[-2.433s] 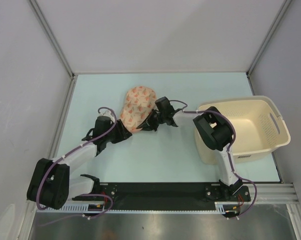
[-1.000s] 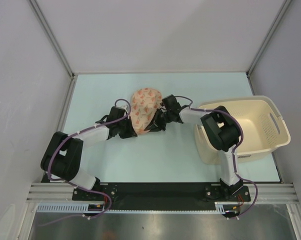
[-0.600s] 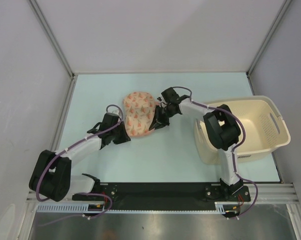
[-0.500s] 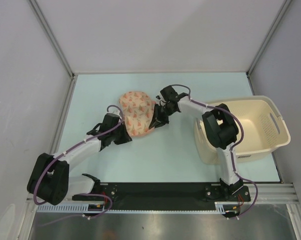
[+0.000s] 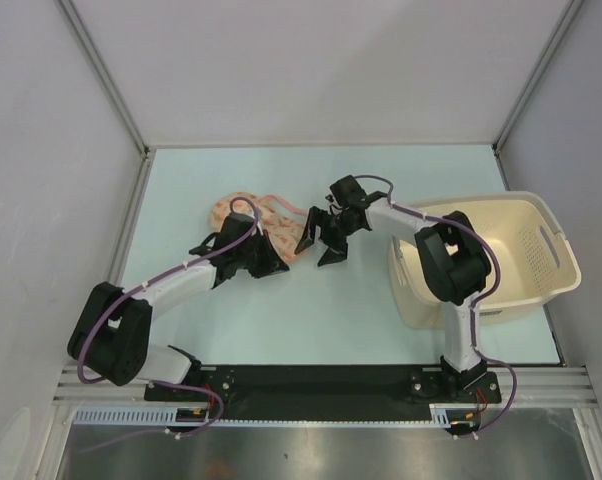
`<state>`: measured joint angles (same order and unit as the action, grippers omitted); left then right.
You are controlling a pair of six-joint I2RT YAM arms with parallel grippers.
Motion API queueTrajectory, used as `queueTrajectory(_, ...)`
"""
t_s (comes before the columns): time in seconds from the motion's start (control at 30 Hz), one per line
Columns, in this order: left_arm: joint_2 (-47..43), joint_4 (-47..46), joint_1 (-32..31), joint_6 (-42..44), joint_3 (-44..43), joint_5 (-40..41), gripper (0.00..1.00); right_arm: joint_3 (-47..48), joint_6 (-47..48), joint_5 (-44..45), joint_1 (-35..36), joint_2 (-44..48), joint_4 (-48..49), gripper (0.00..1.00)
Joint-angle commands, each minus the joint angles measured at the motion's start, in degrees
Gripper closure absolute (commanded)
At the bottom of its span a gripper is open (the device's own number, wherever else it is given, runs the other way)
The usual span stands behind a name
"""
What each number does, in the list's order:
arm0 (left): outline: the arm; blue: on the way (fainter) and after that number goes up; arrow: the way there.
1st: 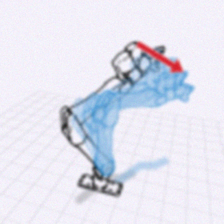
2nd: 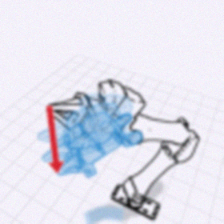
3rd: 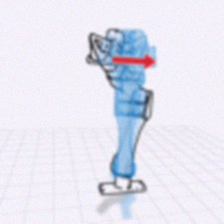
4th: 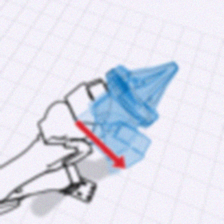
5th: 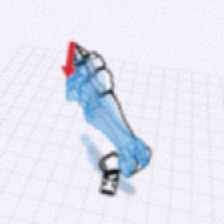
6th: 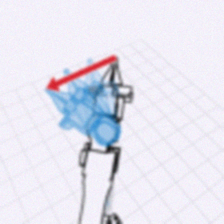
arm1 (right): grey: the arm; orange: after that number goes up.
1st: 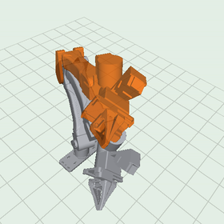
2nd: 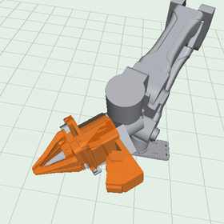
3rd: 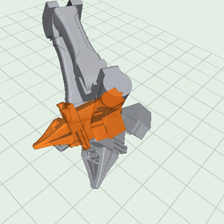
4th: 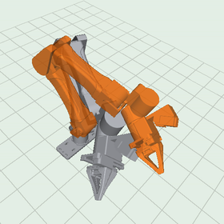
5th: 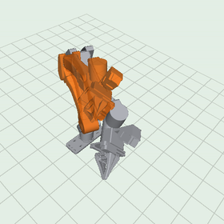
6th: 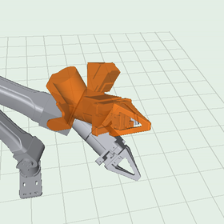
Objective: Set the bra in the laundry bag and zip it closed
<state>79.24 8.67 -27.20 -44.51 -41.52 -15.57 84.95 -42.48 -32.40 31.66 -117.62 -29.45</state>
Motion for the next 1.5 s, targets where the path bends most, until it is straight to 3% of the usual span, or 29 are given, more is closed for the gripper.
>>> queueTrajectory(0.0, 0.39, -2.60, -1.10, -1.19, -2.78, -2.27, 1.00, -1.54, -7.53, -4.33, 2.17, 1.44, 10.02, 0.22)
queueTrajectory(0.03, 0.13, -2.78, -1.27, -1.10, -2.69, -2.53, 1.00, -1.28, -8.14, -4.42, 2.53, 0.39, 10.99, 0.23)
queueTrajectory(0.13, -0.84, -3.04, -1.72, -0.31, -1.64, -2.97, 1.00, -1.54, -10.43, -4.07, 3.06, -0.50, 14.59, 0.42)
queueTrajectory(0.2, -1.80, -2.95, -1.63, 0.13, -0.33, -2.97, 1.00, -0.75, -10.61, -3.98, 2.88, -1.82, 14.95, 0.59)
queueTrajectory(0.23, -1.98, -2.87, -1.63, 0.30, 0.12, -3.06, 1.00, -0.49, -10.43, -4.07, 2.45, -2.08, 14.95, 0.77)
queueTrajectory(0.33, -3.13, -0.24, -1.28, 1.44, 1.26, -0.96, 1.00, -0.57, -9.73, -3.90, 1.48, -2.61, 14.34, 0.97)
queueTrajectory(0.53, -6.91, 8.20, 10.91, 4.95, 5.31, 3.26, 1.00, -0.66, -4.11, -4.42, -1.16, -2.52, 9.95, 1.00)
queueTrajectory(0.67, -7.00, 11.72, 14.98, 9.61, 2.86, 5.02, 1.00, -0.40, -1.21, -3.28, -1.69, -1.56, 7.49, 1.00)
queueTrajectory(0.7, -6.39, 12.51, 15.16, 11.10, 2.06, 4.68, 1.00, 0.65, -0.51, -2.85, -1.69, -1.47, 6.78, 0.97)
queueTrajectory(0.73, -6.12, 12.95, 15.16, 11.98, 1.10, 3.72, 1.00, 1.53, 1.85, -2.23, -1.60, -1.21, 5.47, 0.87)
queueTrajectory(0.77, -5.94, 13.04, 15.07, 12.51, -0.30, 2.32, 0.91, 2.32, 3.18, -1.09, -1.08, -0.68, 1.98, 0.73)
queueTrajectory(0.8, -6.03, 13.65, 14.99, 12.78, -0.93, 0.65, 0.82, 4.68, 5.11, 2.05, -0.73, -0.24, -0.06, 0.51)
queueTrajectory(0.87, -7.69, 15.41, 12.36, 12.70, -2.94, 2.03, 0.64, 7.50, 9.94, 6.63, 1.02, 0.72, -7.43, 0.38)
queueTrajectory(0.9, -8.66, 17.07, 10.78, 12.52, -3.74, 5.26, 0.59, 9.69, 11.18, 11.87, 1.73, 2.03, -9.72, 0.27)
queueTrajectory(0.93, -11.02, 17.78, 6.76, 12.17, -4.88, 6.94, 0.54, 10.76, 13.02, 14.45, 2.43, 3.00, -13.75, 0.22)
queueTrajectory(0.97, -12.26, 18.31, 4.37, 11.47, -5.24, 9.13, 0.52, 11.55, 13.64, 17.00, 4.18, 3.71, -15.53, 0.01)
queueTrajectory(1.03, -16.63, 19.11, -2.66, 8.40, -5.42, 13.96, 0.46, 12.17, 14.61, 23.94, 6.12, 6.69, -19.57, 0.00)
queueTrajectory(1.1, -19.90, 18.32, -7.23, 5.41, -4.54, 15.48, 0.31, 10.60, 14.97, 28.42, 9.63, 9.50, -20.38, 0.00)
queueTrajectory(1.23, -30.53, 13.58, -13.66, 4.52, 2.99, 16.55, 0.29, -3.58, 14.01, 31.08, 15.79, 24.77, -14.09, 0.00)
queueTrajectory(1.3, -42.20, 9.10, -14.54, 4.61, 7.65, 16.10, 0.23, -10.82, 12.78, 31.52, 19.82, 32.16, -8.72, 0.00)
queueTrajectory(1.33, -47.55, 8.04, -14.55, 4.09, 12.99, 16.36, 0.16, -15.47, 11.81, 31.52, 21.15, 41.16, -2.60, 0.00)
queueTrajectory(1.4, -64.06, 5.40, -14.81, 1.11, 18.55, 16.98, 0.01, -29.08, 6.05, 35.90, 23.87, 50.77, 6.72, 0.00)
queueTrajectory(1.43, -69.61, 5.22, -14.81, -0.47, 23.54, 17.24, 0.00, -33.31, 4.18, 36.53, 25.45, 59.70, 9.30, 0.00)
queueTrajectory(1.47, -81.67, 5.13, -14.81, -3.27, 25.76, 16.81, 0.01, -41.79, 2.07, 38.10, 25.99, 65.27, 11.67, 0.00)
